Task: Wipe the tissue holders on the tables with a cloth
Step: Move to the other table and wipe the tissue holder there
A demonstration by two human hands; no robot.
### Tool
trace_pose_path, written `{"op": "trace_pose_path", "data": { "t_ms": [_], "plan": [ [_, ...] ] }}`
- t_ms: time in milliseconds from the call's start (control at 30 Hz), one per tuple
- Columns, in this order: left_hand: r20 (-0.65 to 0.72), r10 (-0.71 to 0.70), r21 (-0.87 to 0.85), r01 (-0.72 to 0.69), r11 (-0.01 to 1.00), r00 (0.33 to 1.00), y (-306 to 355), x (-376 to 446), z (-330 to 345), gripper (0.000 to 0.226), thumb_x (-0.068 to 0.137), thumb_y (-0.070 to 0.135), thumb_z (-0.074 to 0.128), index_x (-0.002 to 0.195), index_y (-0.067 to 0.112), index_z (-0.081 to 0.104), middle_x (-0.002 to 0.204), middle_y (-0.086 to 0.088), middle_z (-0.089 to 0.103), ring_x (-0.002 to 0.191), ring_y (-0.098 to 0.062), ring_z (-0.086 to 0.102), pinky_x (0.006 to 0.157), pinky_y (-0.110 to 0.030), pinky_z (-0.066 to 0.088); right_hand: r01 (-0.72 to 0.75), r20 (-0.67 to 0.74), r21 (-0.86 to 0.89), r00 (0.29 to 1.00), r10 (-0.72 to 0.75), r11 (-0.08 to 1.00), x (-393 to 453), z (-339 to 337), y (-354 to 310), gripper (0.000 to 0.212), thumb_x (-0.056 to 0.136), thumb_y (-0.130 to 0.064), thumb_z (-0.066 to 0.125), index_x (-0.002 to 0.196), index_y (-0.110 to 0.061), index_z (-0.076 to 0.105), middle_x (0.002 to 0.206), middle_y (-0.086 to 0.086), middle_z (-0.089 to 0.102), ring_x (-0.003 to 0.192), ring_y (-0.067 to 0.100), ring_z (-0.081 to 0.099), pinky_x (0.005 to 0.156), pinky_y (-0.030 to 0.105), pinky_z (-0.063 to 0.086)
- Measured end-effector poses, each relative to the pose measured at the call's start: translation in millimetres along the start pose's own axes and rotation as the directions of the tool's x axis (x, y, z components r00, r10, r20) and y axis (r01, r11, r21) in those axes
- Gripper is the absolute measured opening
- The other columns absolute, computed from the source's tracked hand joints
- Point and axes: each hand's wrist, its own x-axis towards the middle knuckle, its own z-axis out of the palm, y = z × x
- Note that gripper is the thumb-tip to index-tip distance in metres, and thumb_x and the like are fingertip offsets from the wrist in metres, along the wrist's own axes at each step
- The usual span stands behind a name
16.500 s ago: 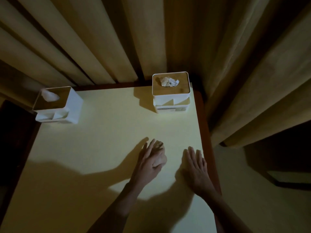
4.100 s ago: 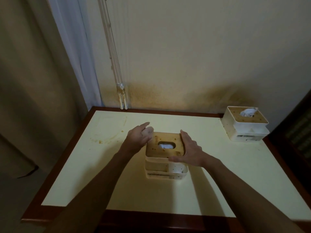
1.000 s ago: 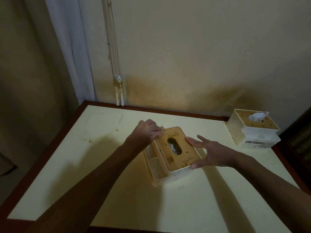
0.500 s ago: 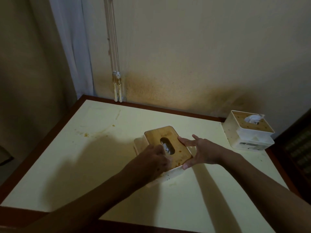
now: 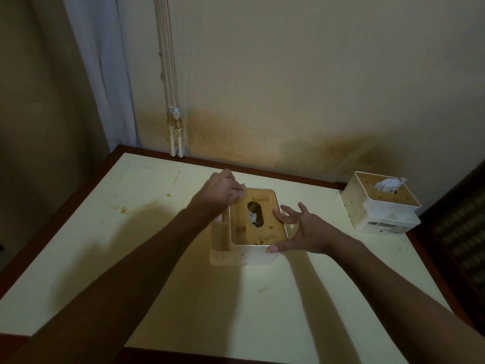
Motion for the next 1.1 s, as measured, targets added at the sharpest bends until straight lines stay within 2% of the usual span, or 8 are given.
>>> {"op": "trace_pose_path", "data": {
  "t_ms": [133,233,367,667,800,933,1000,1100],
  "plan": [
    [0.104,0.089,0.001,-0.089,0.996,0.991,-3,-3,0,0.022,0.089,0.024,0.065,0.103,0.010,0.073,0.100,-0.010,0.063,0.088,-0.019,0.059,0.072,-0.027,0.047,-0.007,-0.016,0.021,1.000,0.007,1.000,1,4,5,0.109,0.064,-0.071,0.064,0.152,-0.033,0.011,0.161,-0.007,0.000,0.146,0.026,-0.016,0.118,0.055,0.007],
    [0.208,0.255,-0.076,-0.245,0.967,0.944,16,-33,-14,0.019,0.088,0.024,0.063,0.089,0.010,0.075,0.090,-0.004,0.068,0.081,-0.006,0.056,0.070,-0.030,0.056,-0.004,-0.028,0.044,1.000,0.006,0.999,0,7,6,0.115,0.054,-0.076,0.057,0.151,-0.034,0.011,0.161,-0.007,-0.001,0.146,0.025,-0.016,0.117,0.055,0.008],
    [0.173,0.121,-0.162,-0.093,0.982,0.978,42,-79,-9,0.024,0.090,0.025,0.062,0.110,0.014,0.070,0.105,0.000,0.059,0.086,-0.001,0.050,0.076,-0.005,0.037,0.000,-0.048,0.051,0.999,0.003,0.999,1,9,6,0.115,0.054,-0.077,0.056,0.151,-0.034,0.012,0.161,-0.006,-0.001,0.146,0.025,-0.015,0.117,0.055,0.009],
    [-0.041,-0.057,-0.173,0.049,0.984,0.998,47,-91,-3,0.017,0.082,0.010,0.072,0.098,0.012,0.075,0.087,-0.004,0.070,0.077,-0.009,0.056,0.066,-0.023,0.051,0.001,-0.073,-0.061,0.997,-0.006,0.998,-22,14,1,0.114,0.061,-0.081,0.044,0.153,-0.026,0.007,0.160,-0.002,-0.017,0.144,0.025,-0.025,0.116,0.052,-0.001],
    [0.148,-0.017,-0.208,0.048,0.977,0.989,37,-73,-6,0.017,0.078,0.016,0.075,0.095,0.014,0.076,0.094,-0.002,0.074,0.079,-0.010,0.065,0.068,-0.025,0.058,0.071,-0.087,-0.116,0.993,-0.081,0.991,-50,24,-1,0.125,0.055,-0.097,0.027,0.153,-0.024,0.000,0.160,-0.004,-0.017,0.144,0.022,-0.025,0.118,0.046,0.000],
    [0.097,-0.016,-0.103,0.026,0.994,0.995,41,-46,-3,0.022,0.087,0.021,0.067,0.107,0.015,0.073,0.104,0.002,0.065,0.095,-0.009,0.057,0.084,-0.025,0.050,0.057,-0.045,0.028,0.997,-0.056,0.998,-82,18,-8,0.087,0.084,-0.061,0.056,0.151,-0.019,0.020,0.160,-0.007,-0.006,0.147,0.015,0.000,0.117,0.034,0.015],
    [0.144,-0.036,-0.108,0.052,0.993,0.989,39,-36,6,0.025,0.090,0.027,0.062,0.112,0.020,0.071,0.105,0.003,0.062,0.095,-0.005,0.054,0.085,-0.022,0.046,0.069,-0.097,0.168,0.994,-0.053,0.983,-85,13,-1,0.077,0.087,-0.047,0.063,0.149,-0.024,0.024,0.155,-0.011,0.015,0.135,0.002,0.023,0.106,0.019,0.025],
    [0.201,-0.020,-0.113,0.044,0.993,0.979,38,-28,6,0.026,0.091,0.034,0.061,0.112,0.024,0.070,0.108,0.000,0.062,0.097,-0.009,0.056,0.086,-0.028,0.048,0.100,-0.252,0.241,0.967,-0.038,0.965,-67,9,14,0.064,0.093,-0.044,0.055,0.147,-0.029,0.025,0.150,-0.006,0.029,0.141,0.015,0.025,0.111,0.033,0.029]
  ]
}}
